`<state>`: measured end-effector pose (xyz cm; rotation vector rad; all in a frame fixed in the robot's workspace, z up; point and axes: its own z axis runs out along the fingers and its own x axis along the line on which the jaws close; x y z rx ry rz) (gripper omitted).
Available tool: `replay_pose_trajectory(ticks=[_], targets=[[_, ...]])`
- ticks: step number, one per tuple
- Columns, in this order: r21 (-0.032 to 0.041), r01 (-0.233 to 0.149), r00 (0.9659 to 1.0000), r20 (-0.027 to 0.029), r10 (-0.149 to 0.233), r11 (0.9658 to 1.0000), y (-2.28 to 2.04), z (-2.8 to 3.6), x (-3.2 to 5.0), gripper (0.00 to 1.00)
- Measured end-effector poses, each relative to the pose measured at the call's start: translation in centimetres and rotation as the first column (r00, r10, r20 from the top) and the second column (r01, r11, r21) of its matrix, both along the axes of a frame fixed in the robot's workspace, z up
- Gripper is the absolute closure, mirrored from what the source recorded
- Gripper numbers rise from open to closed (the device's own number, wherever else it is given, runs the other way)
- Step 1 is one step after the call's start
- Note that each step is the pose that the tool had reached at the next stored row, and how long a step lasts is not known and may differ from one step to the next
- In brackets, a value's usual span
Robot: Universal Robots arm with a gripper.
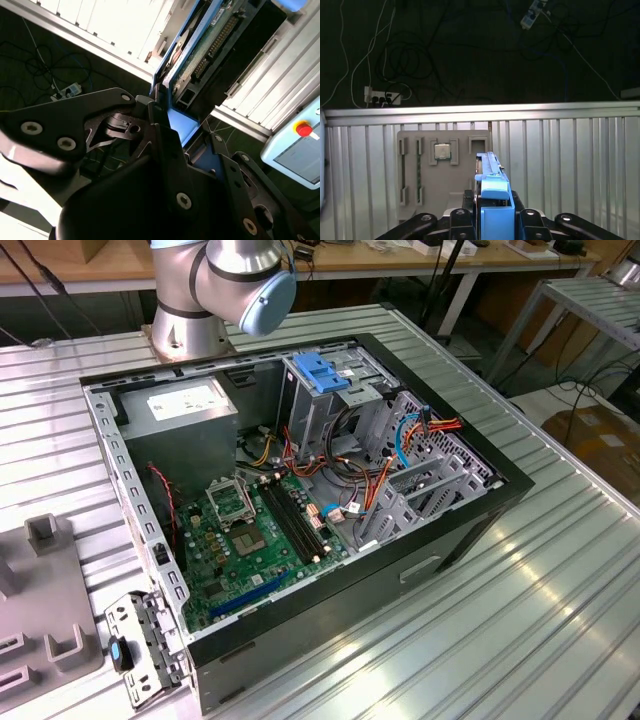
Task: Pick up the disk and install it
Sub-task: 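Pick up the disk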
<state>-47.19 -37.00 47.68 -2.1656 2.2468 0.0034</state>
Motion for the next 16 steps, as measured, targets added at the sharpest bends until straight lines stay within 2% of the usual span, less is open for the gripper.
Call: replay_pose_trajectory(ticks=[13,16], targets=[[0.0004,0.0,1.0,-0.0001,0.0,1.0,0.0,1.66,0.0,0.63],[0.0005,0.0,1.0,0.0,0.0,1.0,0.0,1.8,0.0,0.63]])
